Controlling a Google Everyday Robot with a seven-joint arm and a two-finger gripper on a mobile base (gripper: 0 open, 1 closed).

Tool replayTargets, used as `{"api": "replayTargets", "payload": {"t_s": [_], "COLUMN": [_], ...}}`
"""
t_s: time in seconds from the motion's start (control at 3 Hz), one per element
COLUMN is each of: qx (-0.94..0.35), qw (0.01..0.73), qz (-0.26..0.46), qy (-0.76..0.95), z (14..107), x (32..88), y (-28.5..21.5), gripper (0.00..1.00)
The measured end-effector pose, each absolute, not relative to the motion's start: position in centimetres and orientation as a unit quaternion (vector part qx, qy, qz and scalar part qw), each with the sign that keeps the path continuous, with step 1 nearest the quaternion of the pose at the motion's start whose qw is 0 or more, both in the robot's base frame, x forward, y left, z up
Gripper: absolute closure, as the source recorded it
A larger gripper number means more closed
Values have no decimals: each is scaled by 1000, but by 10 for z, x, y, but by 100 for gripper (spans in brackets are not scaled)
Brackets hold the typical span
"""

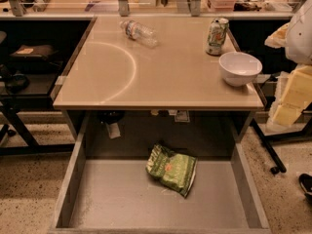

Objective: Pick green jalapeno chip bag from top drawer and place on counter

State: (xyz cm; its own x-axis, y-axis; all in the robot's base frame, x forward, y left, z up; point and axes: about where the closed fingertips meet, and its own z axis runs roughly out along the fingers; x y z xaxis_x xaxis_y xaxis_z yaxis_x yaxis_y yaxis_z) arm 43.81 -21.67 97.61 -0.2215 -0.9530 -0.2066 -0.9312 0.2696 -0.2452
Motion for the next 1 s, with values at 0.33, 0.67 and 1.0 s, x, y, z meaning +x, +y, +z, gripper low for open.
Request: {"api": "replayTargets", "payload": {"t_s": [0.33,0.67,1.0], "qx": [-604,-606,-610], "qw": [160,153,152], "qz": [-36,-32,-13], "qy": [780,780,778], "z": [976,954,916], "x": [438,430,416], "y": [-216,-212,-206], "gripper": [0,0,0]}}
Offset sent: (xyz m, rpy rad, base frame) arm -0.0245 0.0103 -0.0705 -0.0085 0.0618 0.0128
